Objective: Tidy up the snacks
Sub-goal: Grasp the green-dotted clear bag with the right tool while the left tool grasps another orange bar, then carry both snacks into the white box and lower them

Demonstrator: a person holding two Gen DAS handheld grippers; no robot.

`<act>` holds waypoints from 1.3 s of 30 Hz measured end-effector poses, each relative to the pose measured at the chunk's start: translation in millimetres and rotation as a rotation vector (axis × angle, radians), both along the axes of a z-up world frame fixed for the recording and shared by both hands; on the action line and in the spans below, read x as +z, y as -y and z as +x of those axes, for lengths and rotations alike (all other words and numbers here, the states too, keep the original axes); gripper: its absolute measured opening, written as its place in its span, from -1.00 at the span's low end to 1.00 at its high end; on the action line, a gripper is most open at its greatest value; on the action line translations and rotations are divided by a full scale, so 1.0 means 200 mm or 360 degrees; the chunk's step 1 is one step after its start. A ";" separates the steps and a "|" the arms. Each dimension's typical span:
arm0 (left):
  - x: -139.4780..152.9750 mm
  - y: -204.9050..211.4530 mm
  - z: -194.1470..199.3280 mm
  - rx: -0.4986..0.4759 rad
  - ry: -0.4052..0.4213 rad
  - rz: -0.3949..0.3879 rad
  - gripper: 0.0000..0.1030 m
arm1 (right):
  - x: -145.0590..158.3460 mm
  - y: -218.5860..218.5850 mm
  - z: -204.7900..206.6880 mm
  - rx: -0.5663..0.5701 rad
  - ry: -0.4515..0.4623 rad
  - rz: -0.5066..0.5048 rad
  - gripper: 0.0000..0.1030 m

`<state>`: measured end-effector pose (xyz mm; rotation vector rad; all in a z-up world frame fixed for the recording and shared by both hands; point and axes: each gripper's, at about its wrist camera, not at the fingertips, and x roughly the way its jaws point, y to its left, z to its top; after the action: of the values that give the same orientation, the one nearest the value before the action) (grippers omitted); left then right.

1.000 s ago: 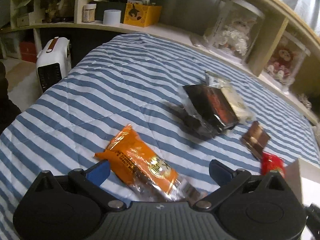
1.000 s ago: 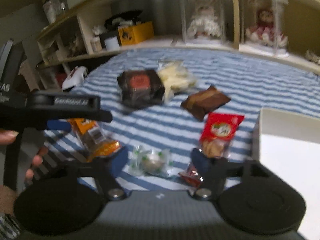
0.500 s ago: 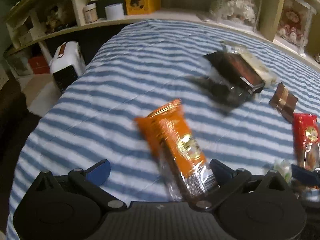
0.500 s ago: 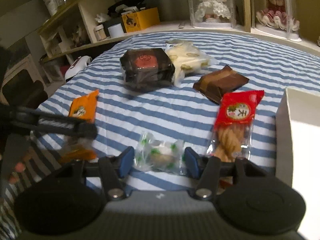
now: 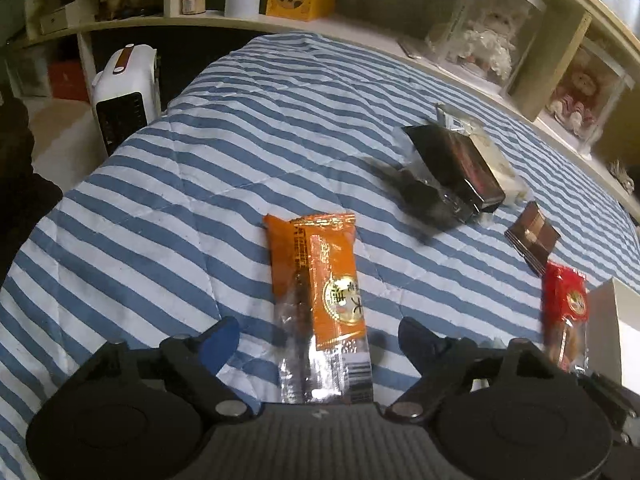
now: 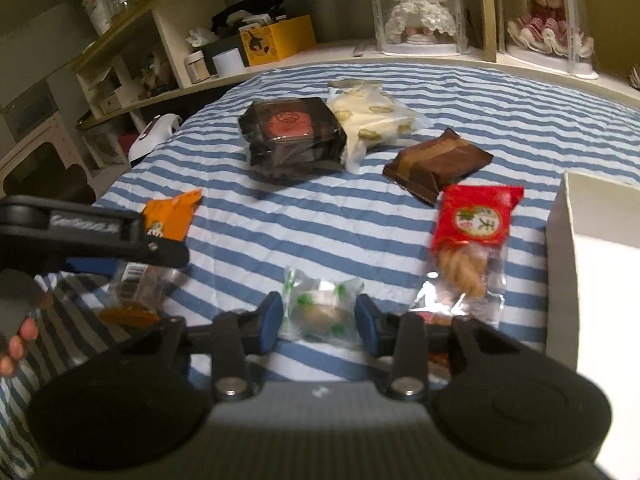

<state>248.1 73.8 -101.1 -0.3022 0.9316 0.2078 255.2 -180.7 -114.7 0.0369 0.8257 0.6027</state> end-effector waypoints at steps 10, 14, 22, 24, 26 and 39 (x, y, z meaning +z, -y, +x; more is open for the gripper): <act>0.00 0.02 0.02 -0.0072 0.0001 0.0134 0.02 | 0.03 -0.01 -0.02 0.0046 0.0022 -0.0019 -0.18; 0.01 0.02 0.01 -0.0086 0.0015 0.0118 -0.08 | 0.04 0.01 -0.03 0.0048 0.0021 -0.0011 -0.18; 0.09 0.04 -0.06 -0.0078 0.0075 0.0050 -0.12 | 0.10 0.06 -0.06 0.0030 0.0048 0.0037 -0.18; 0.12 0.05 -0.08 -0.0094 0.0098 0.0053 -0.12 | 0.13 0.07 -0.07 0.0023 0.0065 0.0054 -0.18; 0.15 0.07 -0.11 -0.0107 0.0124 0.0046 -0.12 | 0.16 0.09 -0.08 0.0015 0.0080 0.0069 -0.18; 0.34 0.21 -0.32 -0.0212 0.0268 -0.0006 -0.12 | 0.35 0.28 -0.19 -0.0072 0.0139 0.0151 -0.18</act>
<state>185.0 32.4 -33.8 -0.2562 0.7822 0.0570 218.0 -236.4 -45.4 0.1146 0.7095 0.5963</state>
